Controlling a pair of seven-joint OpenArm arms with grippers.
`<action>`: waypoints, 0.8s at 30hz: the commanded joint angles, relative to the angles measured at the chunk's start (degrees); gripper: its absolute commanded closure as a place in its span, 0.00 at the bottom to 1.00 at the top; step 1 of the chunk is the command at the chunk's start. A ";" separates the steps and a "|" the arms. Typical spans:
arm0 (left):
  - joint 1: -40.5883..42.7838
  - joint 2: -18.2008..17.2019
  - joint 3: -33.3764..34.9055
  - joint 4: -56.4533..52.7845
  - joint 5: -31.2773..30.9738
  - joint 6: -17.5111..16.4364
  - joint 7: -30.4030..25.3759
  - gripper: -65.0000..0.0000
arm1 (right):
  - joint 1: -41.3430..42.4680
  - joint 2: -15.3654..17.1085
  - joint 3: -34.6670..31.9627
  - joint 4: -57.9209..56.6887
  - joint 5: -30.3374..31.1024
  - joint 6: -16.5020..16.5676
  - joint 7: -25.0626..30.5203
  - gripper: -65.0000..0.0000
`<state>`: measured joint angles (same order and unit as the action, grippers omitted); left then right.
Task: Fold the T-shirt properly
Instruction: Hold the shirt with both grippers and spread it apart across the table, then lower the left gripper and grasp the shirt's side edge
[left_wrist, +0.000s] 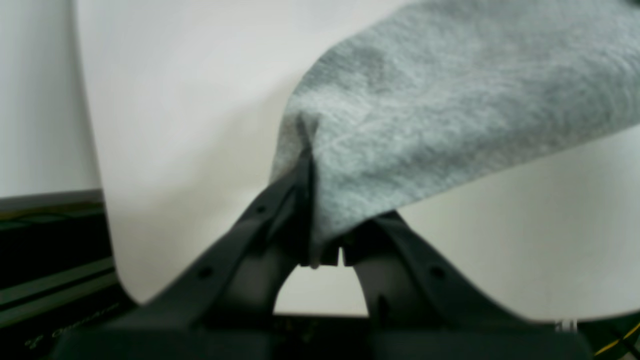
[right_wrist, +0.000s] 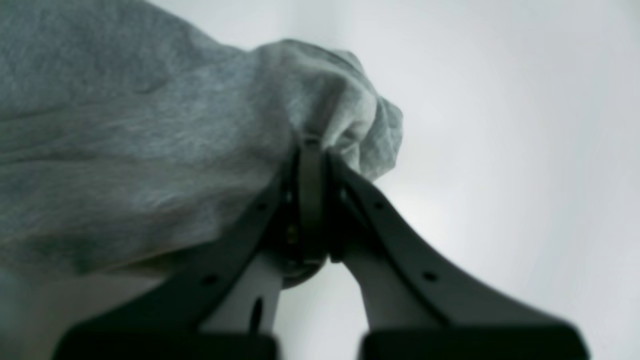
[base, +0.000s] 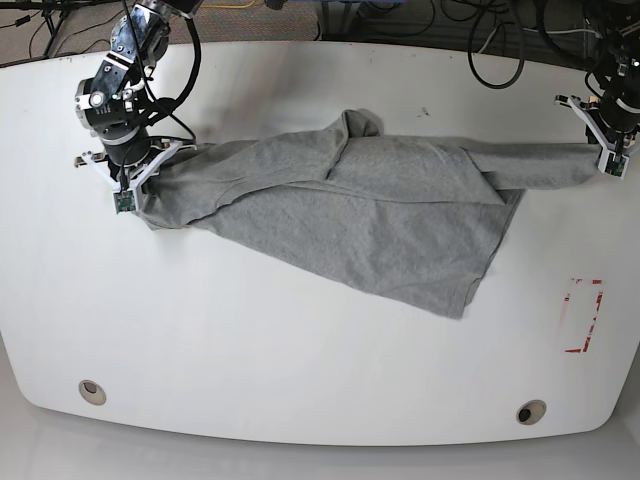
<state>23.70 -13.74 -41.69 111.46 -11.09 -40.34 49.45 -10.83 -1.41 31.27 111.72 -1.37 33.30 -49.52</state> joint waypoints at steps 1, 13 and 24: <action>1.04 -0.81 -1.34 1.02 -0.12 0.34 -1.06 1.00 | -0.47 0.22 0.25 1.29 0.09 -0.11 1.21 1.00; 5.00 -2.04 -0.90 1.02 -0.12 0.34 -0.79 1.00 | -2.93 -1.54 0.16 1.29 0.09 -0.11 1.30 1.00; 6.49 -1.16 0.86 1.20 -0.47 0.34 -0.79 0.26 | -2.58 -1.71 -0.19 1.29 0.09 -0.11 1.30 1.00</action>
<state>30.04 -14.50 -40.45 111.48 -11.20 -40.34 49.63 -13.89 -3.31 31.18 111.72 -1.54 33.26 -49.54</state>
